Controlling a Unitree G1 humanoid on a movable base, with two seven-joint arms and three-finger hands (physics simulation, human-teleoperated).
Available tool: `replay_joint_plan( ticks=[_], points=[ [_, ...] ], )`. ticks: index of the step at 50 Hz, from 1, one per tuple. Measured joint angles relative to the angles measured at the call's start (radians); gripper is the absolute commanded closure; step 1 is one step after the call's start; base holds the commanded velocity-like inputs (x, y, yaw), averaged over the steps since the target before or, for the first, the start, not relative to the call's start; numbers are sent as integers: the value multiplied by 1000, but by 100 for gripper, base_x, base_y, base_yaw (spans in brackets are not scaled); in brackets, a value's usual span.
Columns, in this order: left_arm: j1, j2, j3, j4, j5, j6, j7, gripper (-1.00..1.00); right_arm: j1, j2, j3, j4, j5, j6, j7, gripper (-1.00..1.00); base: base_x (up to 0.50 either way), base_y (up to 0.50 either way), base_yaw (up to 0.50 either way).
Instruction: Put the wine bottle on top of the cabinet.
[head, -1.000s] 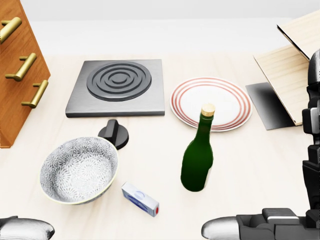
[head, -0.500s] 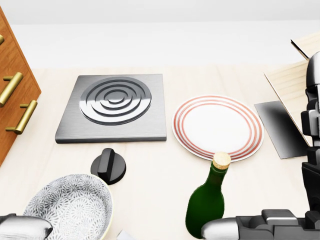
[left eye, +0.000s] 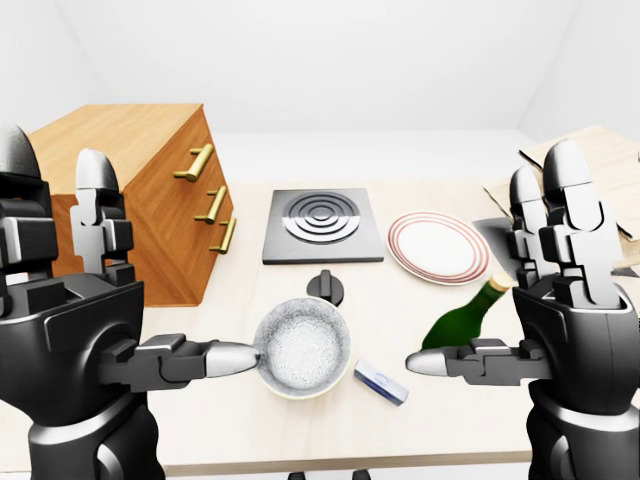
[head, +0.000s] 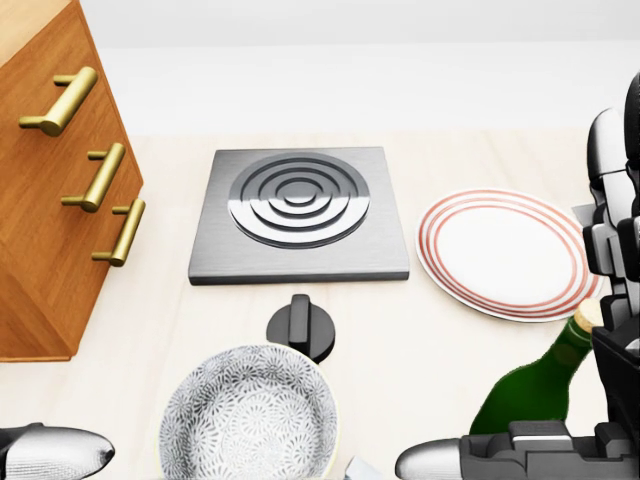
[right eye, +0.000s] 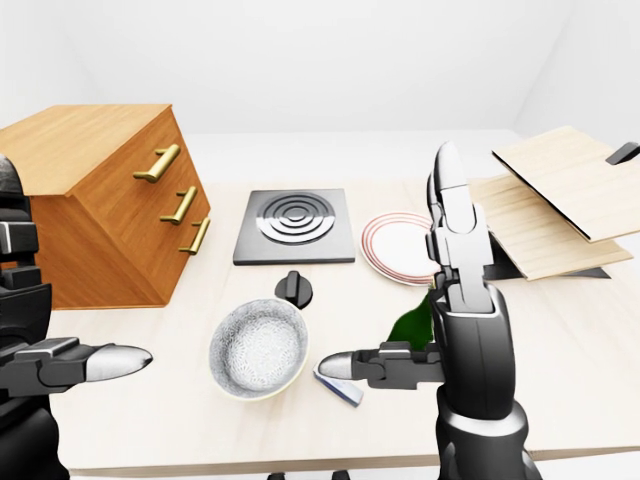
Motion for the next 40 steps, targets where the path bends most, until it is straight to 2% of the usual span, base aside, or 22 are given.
replay_joint_plan(
  ticks=[9,40],
  points=[
    [5,-1,0,5,1,0,-4,-100,6,7,0,0,-12,0,5,-100,0,50,0],
    [17,-5,-2,36,3,0,-11,-100,69,34,-44,0,72,0,7,-100,0,0,0]
  ],
)
